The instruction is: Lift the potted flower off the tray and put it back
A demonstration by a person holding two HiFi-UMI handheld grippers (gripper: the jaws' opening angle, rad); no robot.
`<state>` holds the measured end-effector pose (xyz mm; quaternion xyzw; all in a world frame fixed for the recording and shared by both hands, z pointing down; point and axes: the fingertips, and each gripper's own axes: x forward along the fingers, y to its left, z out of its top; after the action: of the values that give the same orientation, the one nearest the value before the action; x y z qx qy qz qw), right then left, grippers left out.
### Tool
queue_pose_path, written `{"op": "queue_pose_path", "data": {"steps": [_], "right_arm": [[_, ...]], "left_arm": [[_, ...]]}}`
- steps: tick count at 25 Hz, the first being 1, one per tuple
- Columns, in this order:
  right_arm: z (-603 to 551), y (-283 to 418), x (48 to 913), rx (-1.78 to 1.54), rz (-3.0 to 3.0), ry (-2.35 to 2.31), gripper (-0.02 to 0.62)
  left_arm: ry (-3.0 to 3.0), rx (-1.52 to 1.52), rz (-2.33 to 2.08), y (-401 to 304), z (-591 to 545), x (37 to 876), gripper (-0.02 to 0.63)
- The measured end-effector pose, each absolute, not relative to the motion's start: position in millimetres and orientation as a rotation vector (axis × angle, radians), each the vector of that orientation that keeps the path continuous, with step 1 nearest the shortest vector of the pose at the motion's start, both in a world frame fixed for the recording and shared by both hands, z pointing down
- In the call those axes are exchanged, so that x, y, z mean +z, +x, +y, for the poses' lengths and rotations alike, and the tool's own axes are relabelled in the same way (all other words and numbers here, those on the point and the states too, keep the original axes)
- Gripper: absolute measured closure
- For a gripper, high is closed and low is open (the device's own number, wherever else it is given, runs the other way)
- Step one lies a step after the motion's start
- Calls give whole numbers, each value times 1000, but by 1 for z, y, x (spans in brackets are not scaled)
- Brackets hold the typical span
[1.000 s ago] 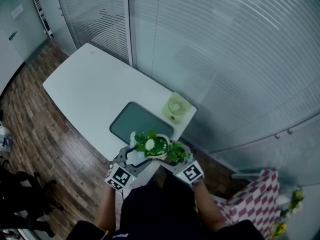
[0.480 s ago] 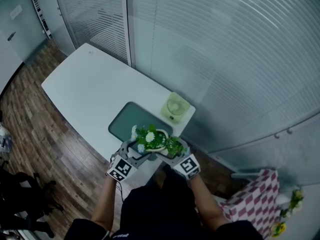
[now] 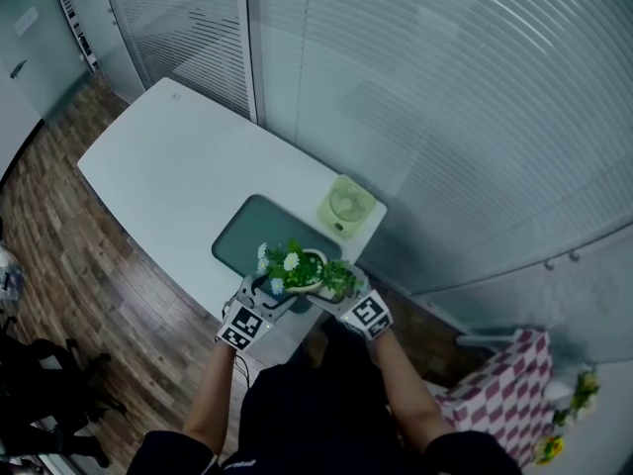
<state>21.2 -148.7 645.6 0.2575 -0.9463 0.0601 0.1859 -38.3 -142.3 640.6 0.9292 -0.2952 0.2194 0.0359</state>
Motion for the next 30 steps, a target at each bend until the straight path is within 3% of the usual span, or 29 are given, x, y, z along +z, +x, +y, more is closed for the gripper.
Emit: {"op": "queue_pose_path", "data": {"steps": [30], "right_arm": [[-197,20,732,306,-2557,710,229]], "left_arm": [[2704,801,-920,-38,-187,727,321]]}}
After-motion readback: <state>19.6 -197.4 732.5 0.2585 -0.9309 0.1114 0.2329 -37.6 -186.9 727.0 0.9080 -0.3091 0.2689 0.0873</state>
